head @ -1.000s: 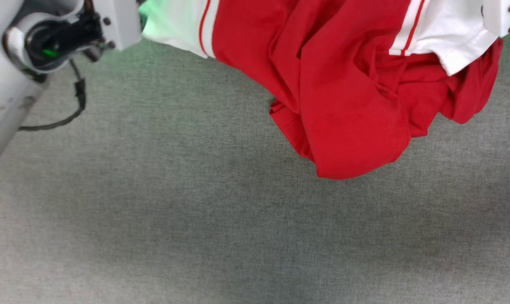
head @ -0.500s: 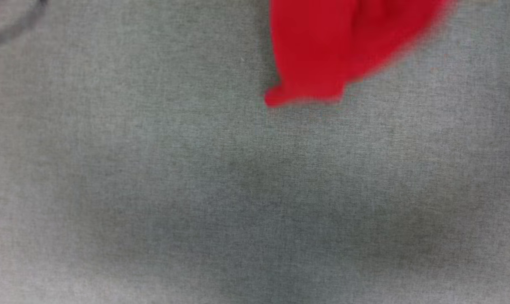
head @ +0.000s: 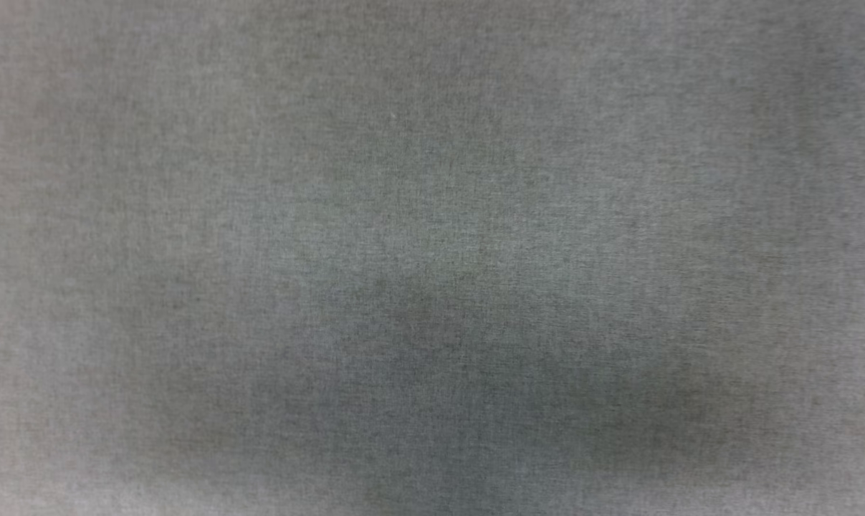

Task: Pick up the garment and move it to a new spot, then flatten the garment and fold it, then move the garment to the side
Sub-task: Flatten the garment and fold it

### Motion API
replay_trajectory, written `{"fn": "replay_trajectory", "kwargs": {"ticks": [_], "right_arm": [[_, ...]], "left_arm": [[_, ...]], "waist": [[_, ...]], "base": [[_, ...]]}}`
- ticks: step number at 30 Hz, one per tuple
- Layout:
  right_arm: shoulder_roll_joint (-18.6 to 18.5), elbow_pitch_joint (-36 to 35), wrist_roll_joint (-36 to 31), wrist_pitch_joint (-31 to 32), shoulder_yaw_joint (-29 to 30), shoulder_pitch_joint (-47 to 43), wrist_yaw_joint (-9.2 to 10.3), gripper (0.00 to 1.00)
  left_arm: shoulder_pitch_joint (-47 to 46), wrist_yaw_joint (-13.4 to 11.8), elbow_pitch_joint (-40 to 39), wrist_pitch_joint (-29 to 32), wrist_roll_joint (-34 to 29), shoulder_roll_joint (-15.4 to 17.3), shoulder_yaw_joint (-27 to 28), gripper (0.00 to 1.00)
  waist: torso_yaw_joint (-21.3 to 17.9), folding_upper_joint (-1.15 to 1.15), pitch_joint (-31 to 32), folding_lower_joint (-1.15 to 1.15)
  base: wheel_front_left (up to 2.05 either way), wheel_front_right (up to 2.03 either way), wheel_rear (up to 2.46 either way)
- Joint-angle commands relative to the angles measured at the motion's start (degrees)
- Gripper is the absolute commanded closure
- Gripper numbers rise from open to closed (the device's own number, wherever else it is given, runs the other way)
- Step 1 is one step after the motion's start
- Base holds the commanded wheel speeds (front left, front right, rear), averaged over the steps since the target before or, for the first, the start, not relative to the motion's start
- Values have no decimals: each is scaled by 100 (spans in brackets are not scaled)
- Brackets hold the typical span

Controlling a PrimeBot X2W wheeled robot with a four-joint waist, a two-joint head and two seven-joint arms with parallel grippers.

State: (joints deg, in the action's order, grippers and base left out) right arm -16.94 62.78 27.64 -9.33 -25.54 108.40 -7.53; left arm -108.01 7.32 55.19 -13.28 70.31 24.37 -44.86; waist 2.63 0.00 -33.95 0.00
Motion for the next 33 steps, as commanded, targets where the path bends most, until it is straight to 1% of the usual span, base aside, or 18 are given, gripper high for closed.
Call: {"fn": "replay_trajectory", "kwargs": {"ticks": [1, 3, 4, 7, 10, 13, 15, 16, 18, 20, 22, 26, 28, 33], "right_arm": [[18, -24, 62, 50, -208, -364, 9, 100], [-54, -189, 233, 117, -414, -675, 9, 100], [-54, -189, 233, 117, -414, -675, 9, 100], [-205, -575, 568, 268, -742, -1370, 8, 100], [-581, -1203, 1011, 520, -1066, -2109, 9, 100], [-1070, -1992, 1450, 827, -1308, -2951, 8, 100], [-1385, -2536, 1780, 1070, -1344, -3548, 8, 100], [-1533, -2781, 1938, 1235, -1375, -3890, 8, 100], [-1814, -3294, 2398, 1543, -1235, -4568, 8, 100], [-2119, -3787, 2713, 1871, -1145, -5260, 9, 100], [-2330, -4281, 2999, 2141, -977, -5946, 8, 100], [-2720, -5167, 3293, 2571, -599, -7246, 8, 100], [-2792, -5579, 3411, 2734, -358, -7858, 8, 100], [-2946, -6694, 3367, 3288, 131, -9274, 8, 100]], "left_arm": [[350, 17, -216, 95, 134, 73, -72, 100], [836, 19, -631, 233, 326, 231, -195, 100], [836, 19, -631, 233, 326, 231, -195, 100], [1706, 18, -1308, 310, 636, 608, -339, 100], [2585, 19, -2078, 312, 938, 989, -483, 100], [3524, 19, -2822, 302, 1106, 1383, -752, 100], [4061, 19, -3213, 235, 1164, 1642, -921, 100], [4345, 20, -3430, 190, 1244, 1713, -1000, 100], [4850, 20, -3794, 150, 1280, 1880, -1197, 100], [5303, 20, -4099, 59, 1380, 2032, -1311, 100], [5739, 20, -4319, -23, 1443, 2209, -1380, 100], [6464, 20, -4720, -124, 1504, 2465, -1506, 100], [6762, 20, -4923, -148, 1502, 2639, -1505, 100], [7417, 20, -5360, -181, 1581, 3061, -1472, 100]], "waist": [[-82, 0, 174, 0], [-82, 0, 247, 0], [-82, 0, 247, 0], [-105, 0, 387, 0], [-86, 0, 533, 0], [-43, 0, 690, 0], [-15, 0, 804, 0], [-14, 0, 873, 0], [12, 0, 993, 0], [32, 0, 1113, 0], [32, 0, 1227, 0], [30, 0, 1442, 0], [32, 0, 1525, 0], [39, 0, 1667, 0]], "base": [[0, 0, 0], [0, 0, 0], [0, 0, 0], [0, 0, 0], [0, 0, 0], [0, 0, 0], [0, 0, 0], [0, 0, 0], [0, 0, 0], [0, 0, 0], [0, 0, 0], [0, 0, 0], [0, 0, 0], [0, 0, 0]]}}
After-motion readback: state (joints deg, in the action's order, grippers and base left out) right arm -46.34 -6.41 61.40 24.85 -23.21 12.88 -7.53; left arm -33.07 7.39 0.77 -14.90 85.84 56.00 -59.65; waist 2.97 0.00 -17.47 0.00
